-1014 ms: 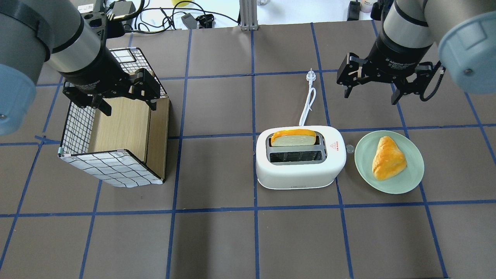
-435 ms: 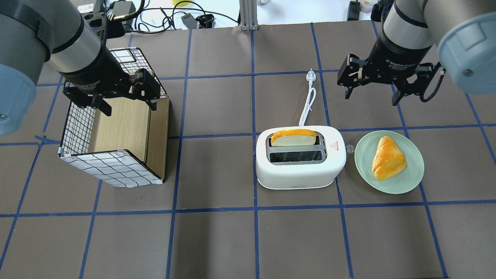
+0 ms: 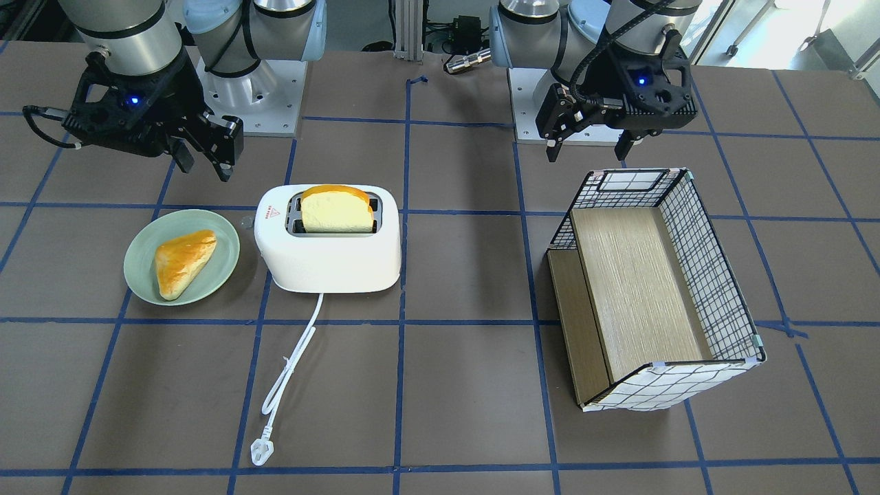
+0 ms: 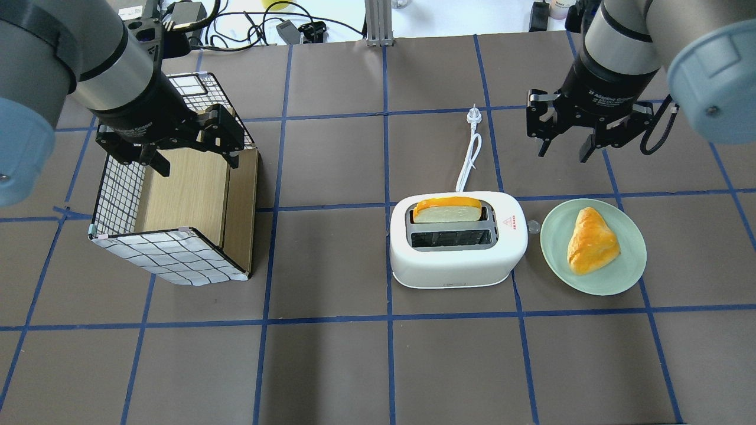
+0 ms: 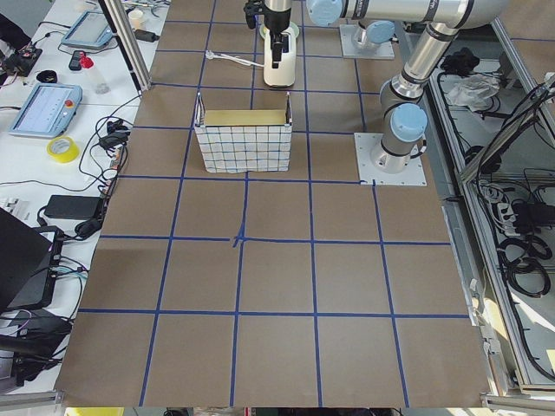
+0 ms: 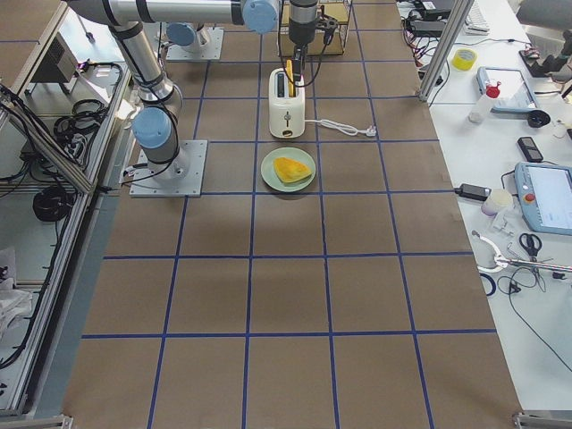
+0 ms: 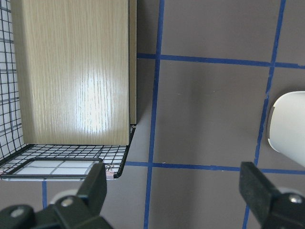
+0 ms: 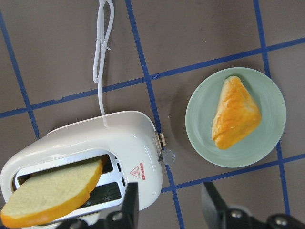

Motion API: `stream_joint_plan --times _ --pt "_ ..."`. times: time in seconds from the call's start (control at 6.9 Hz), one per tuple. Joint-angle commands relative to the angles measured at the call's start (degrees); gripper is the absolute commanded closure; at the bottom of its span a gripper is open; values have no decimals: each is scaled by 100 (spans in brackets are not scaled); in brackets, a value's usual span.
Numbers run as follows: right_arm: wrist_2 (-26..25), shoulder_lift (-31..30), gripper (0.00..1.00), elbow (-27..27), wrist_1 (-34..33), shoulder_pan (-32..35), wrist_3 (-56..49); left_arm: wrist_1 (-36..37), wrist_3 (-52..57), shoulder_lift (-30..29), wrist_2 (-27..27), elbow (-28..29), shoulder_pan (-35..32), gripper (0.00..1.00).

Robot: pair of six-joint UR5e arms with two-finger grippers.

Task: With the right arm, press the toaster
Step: 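Close the right gripper and lower it toward the toaster's side lever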

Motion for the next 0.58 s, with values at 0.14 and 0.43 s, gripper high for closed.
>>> stream_joint_plan --times 0.14,0.43 --pt "401 59 100 196 -506 -82 -150 0 0 0 4 3 0 0" --pt "831 59 100 644 -930 -353 -502 -9 0 0 -5 -6 0 0"
